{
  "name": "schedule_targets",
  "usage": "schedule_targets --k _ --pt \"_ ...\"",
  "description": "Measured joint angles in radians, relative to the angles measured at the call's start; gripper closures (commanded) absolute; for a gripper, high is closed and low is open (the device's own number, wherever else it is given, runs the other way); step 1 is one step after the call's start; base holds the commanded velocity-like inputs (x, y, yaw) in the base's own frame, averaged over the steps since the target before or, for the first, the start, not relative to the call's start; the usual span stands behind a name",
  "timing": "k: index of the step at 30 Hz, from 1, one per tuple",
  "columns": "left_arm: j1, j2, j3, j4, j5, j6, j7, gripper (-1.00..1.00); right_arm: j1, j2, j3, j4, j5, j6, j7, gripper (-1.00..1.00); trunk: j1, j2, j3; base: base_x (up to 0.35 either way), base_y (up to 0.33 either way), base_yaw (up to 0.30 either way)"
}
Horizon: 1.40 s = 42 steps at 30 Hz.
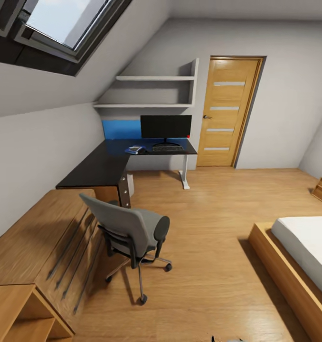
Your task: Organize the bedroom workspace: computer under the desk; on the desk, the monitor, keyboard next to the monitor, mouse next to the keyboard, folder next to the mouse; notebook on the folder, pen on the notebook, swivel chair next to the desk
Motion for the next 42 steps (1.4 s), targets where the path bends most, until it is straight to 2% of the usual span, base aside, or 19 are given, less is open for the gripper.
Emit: schedule_targets --k 11,28,42 --pt "0.000 0.000 0.000 0.000 0.001 0.000 0.000 -1.00 0.000 0.000 -0.001 0.000 -0.001 0.000 0.007 -1.00 0.000 0.000 0.000 -0.012 0.044 -0.217" --pt "0.000 -0.001 0.000 0.000 0.002 0.001 0.000 -1.00 0.000 0.006 0.009 0.000 0.005 -0.001 0.008 -1.00 0.000 0.000 0.000 -0.073 0.132 -0.010" --pt "0.000 -0.002 0.000 -0.004 0.000 -0.001 0.000 -1.00 0.000 0.002 0.006 0.000 0.005 -0.001 0.010 -1.00 0.000 0.000 0.000 -0.014 0.021 0.000"
